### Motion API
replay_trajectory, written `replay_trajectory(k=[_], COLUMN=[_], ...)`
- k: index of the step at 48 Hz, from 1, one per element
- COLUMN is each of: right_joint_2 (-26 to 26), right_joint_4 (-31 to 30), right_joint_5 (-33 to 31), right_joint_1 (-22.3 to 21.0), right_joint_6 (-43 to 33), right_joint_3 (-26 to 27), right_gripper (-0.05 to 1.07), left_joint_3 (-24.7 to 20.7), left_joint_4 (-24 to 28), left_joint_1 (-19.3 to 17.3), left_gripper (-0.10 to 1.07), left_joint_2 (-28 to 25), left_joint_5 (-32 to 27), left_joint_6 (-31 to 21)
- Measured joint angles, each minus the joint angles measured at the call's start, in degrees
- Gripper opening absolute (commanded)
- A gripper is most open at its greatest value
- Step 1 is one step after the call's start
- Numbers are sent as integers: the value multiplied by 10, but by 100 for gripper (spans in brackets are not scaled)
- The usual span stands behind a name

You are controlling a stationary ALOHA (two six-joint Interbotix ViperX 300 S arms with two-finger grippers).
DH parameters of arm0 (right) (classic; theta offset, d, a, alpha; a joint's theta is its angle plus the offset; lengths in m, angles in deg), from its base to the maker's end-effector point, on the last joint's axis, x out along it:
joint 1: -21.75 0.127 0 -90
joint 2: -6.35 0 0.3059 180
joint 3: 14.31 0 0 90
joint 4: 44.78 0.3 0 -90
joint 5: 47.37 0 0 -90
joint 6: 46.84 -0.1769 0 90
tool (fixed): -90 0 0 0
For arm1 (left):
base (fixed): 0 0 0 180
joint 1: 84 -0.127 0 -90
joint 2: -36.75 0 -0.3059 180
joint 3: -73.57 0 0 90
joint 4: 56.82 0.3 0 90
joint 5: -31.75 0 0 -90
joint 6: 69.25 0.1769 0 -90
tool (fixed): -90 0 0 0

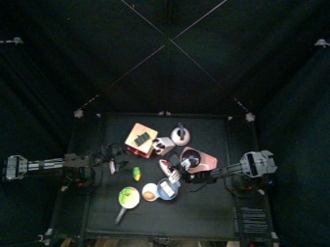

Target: Place iron in top right corner

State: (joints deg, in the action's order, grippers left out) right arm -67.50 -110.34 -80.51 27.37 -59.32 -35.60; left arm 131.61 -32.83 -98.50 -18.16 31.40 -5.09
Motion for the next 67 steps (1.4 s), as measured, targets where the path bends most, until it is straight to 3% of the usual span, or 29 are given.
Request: replay_trajectory(k=[7, 18, 39, 52, 58, 67], right_joint_2=[-18, -102, -277, -310, -302, -265], right_joint_4=[-1, -5, -2, 6, 8, 13], right_joint_5=[-4, -48, -192, -194, -162, -62], right_joint_1=[4, 17, 6, -123, -179, -284], right_joint_6=[0, 0, -8, -54, -58, -59], right_joint_3=[0, -12, -109, -184, -214, -243], right_gripper=[47, 47, 48, 48, 49, 50], left_joint_3=[0, 0, 0, 0, 0, 0], left_joint_4=[0, 0, 0, 0, 0, 1], left_joint_1=[1, 0, 0, 1, 1, -2], left_gripper=[87, 87, 87, 87, 87, 87], left_joint_2=[0, 0, 0, 0, -1, 0], left_joint_5=[1, 0, 0, 0, 0, 0], left_joint_6=[-1, 0, -1, 0, -1, -1])
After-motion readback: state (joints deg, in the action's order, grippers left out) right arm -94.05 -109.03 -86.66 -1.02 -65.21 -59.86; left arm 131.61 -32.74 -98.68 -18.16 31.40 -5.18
